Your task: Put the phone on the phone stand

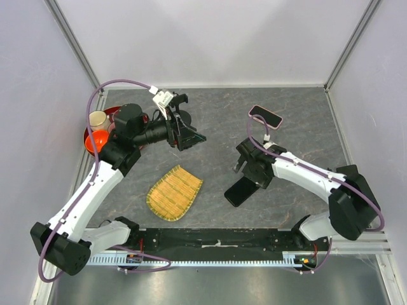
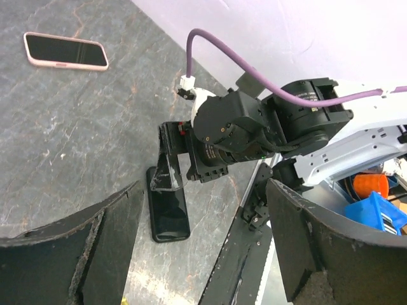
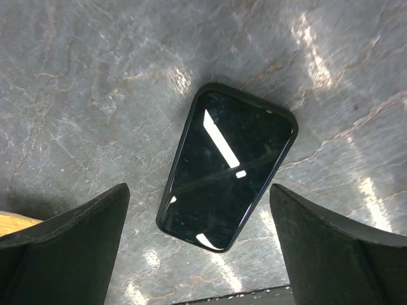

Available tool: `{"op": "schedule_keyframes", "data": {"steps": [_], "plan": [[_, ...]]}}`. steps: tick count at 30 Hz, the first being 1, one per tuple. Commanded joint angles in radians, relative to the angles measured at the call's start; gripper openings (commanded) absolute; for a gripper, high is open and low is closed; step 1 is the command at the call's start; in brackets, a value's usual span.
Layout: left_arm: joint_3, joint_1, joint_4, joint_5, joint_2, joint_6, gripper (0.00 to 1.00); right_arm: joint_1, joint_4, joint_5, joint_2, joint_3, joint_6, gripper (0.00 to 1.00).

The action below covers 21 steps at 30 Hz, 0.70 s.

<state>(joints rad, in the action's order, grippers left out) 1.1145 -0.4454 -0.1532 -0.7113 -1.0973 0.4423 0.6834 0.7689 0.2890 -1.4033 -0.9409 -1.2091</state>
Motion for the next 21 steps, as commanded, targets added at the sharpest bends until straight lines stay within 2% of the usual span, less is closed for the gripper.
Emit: {"op": "schedule_keyframes", "data": {"steps": [1,6,21], "plan": [[-0.070,0.016,-0.003,0.024,0.008,-0.054,0.84,0.007,0.010,-0.079,-0.055,0.010,-0.188,0.98],[-0.073,0.022,-0.051,0.053,0.031,-0.122,0.84,0.039,0.033,-0.105,-0.118,0.014,-0.240,0.98],[-0.071,0.022,-0.046,0.004,0.034,-0.100,0.84,0.059,0.067,-0.105,-0.132,0.005,-0.366,0.98]]}}
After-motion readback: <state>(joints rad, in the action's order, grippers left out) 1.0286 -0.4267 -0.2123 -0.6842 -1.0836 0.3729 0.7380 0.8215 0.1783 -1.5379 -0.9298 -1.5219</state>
